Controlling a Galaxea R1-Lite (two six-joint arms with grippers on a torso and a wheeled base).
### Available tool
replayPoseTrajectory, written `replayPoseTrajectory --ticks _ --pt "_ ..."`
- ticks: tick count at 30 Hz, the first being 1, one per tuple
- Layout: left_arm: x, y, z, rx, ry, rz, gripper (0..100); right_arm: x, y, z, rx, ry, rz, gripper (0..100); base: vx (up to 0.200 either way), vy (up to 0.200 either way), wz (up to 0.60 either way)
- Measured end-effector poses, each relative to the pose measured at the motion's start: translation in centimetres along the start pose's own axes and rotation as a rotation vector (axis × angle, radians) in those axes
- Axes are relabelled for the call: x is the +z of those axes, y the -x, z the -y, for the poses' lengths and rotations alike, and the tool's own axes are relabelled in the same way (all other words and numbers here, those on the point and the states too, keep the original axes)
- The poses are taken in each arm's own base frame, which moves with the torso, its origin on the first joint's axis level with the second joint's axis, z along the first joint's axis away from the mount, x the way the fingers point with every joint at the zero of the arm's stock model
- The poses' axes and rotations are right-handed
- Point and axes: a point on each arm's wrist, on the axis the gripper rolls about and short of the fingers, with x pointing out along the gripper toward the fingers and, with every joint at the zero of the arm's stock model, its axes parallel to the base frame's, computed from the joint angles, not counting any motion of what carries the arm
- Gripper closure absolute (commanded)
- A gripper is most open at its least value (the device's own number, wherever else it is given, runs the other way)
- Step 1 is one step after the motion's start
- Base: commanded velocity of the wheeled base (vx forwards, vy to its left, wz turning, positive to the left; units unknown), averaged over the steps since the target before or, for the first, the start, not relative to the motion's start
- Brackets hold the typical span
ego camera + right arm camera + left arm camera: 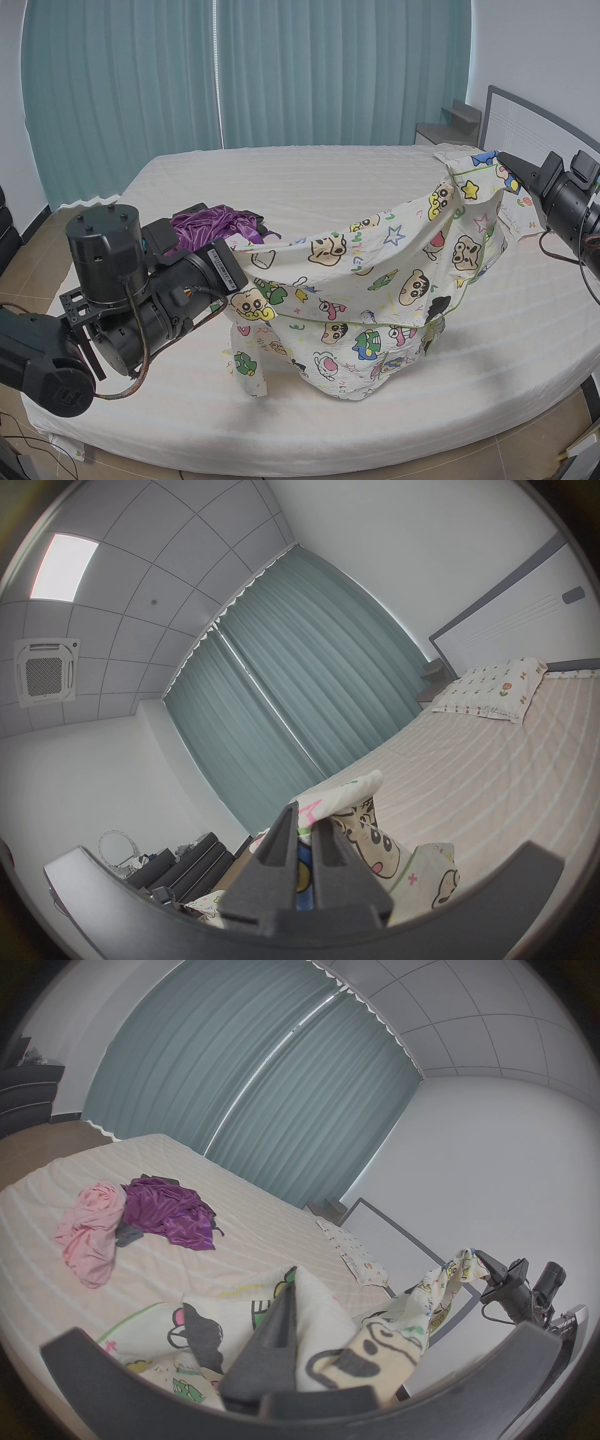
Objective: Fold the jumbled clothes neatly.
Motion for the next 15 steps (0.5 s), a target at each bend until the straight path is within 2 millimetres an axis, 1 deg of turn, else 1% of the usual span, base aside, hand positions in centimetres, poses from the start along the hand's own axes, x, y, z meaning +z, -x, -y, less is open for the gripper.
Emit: replayPoseTrajectory --ticks 10,15 --pt "-0.2 -1.7 0.4 0.0 0.0 0.001 100 -0.3 -0.3 0.2 -0.008 0.001 -0.01 100 0.0 -0.2 0.0" --pt "-0.8 -2.5 0.3 0.008 -0.005 -0.018 100 -0.6 -0.3 0.4 -0.017 0.002 -0.021 100 0.0 -0.2 0.0"
